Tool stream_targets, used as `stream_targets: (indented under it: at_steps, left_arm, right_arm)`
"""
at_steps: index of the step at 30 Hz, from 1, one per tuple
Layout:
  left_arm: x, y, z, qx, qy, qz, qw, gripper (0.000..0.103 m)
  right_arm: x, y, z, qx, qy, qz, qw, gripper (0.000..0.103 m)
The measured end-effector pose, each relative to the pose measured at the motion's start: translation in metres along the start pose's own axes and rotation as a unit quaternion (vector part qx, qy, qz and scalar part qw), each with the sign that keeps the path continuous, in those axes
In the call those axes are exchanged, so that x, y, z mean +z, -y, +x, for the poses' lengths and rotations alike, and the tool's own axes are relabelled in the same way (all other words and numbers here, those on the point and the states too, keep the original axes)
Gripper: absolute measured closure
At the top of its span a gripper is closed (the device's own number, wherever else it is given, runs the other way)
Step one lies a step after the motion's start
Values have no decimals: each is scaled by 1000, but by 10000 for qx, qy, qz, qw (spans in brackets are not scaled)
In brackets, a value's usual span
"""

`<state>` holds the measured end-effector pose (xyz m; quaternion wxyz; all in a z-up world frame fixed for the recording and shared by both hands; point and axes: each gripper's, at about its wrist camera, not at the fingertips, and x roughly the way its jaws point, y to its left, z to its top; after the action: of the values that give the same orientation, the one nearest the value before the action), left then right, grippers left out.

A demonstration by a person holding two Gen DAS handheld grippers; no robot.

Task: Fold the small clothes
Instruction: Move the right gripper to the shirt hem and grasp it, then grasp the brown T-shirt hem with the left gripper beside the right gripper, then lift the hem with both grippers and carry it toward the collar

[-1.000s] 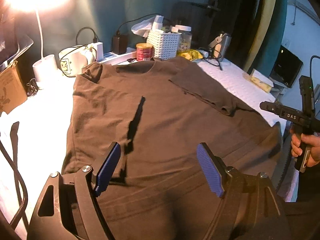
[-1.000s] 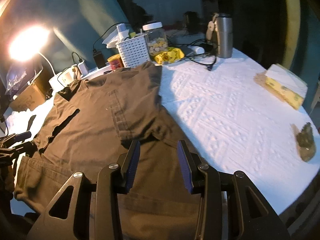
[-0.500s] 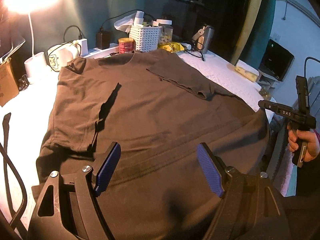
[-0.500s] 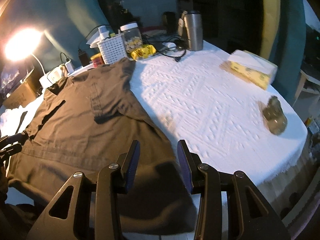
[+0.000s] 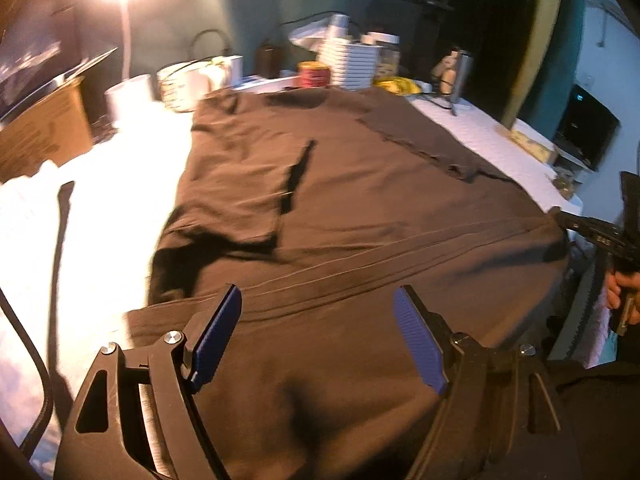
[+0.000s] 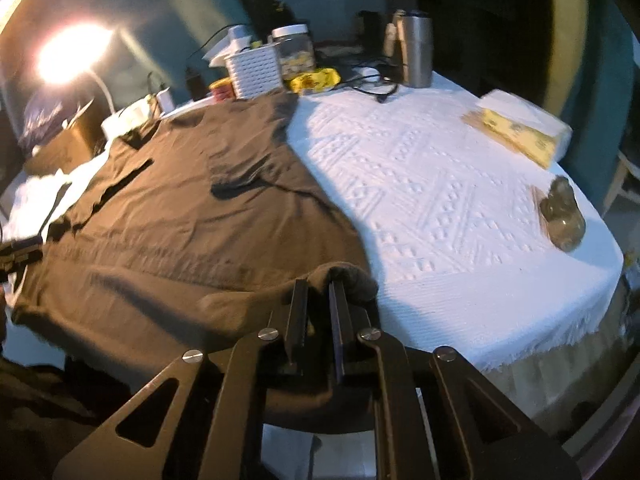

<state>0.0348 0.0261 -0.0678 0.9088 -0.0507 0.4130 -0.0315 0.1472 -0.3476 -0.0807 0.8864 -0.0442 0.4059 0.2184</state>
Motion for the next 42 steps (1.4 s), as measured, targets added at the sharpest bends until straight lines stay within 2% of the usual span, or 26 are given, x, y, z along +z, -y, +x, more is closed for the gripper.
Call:
stream_targets:
  at_steps: [4, 8, 11, 14, 17, 19, 21, 23, 25, 30, 34, 36, 38, 42]
  left_arm:
    - [-5, -24, -9, 426, -42, -111, 9990, 25]
    - [-12, -50, -11, 670, -71, -353, 9971, 25]
    - [-15, -60, -5, 721, -152, -490, 9961, 29]
    - [-20, -60, 8, 793, -391, -350, 9955, 35]
    - [-25, -61, 9, 803, -352, -307, 9957, 39]
    - [-25, -62, 8, 807, -304, -289, 9959, 62]
    - [-26, -65, 8, 855, -318, -311, 9953, 75]
    - [-26, -67, 7, 802, -269, -353, 9958, 83]
    - [-26, -71, 4, 615, -224, -500, 9966, 93]
    - [-24, -73, 0, 510, -116, -608, 9968, 96]
    - [-23, -71, -6, 492, -16, -622, 9968, 97]
    - [-23, -72, -8, 475, 28, -643, 9968, 97]
    - [-23, -74, -10, 419, 61, -669, 9969, 97]
    - [-26, -77, -5, 327, -12, -749, 9967, 97]
  right_arm:
    - [2, -6, -6, 109, 42, -142, 9998, 91]
    - [-5, -16, 5, 128, -308, -341, 9989, 91]
    - [-13, -20, 10, 102, -477, -416, 9979, 91]
    - [-15, -16, 9, 149, -493, -336, 9981, 91]
    - [-14, -9, 10, 225, -566, -136, 9981, 91]
    - [-12, -5, 12, 264, -634, 13, 9976, 91]
    - [-8, -3, 13, 281, -691, 99, 9972, 91]
    - [-5, 0, 15, 280, -730, 205, 9967, 91]
    - [-3, 3, 16, 351, -754, 333, 9960, 85]
    - [2, 15, 17, 509, -842, 710, 9926, 79]
    - [7, 21, 20, 506, -874, 889, 9909, 68]
    - [11, 24, 24, 390, -916, 962, 9904, 67]
    - [13, 26, 30, 254, -981, 1010, 9897, 60]
    - [21, 27, 37, 304, -960, 1011, 9898, 59]
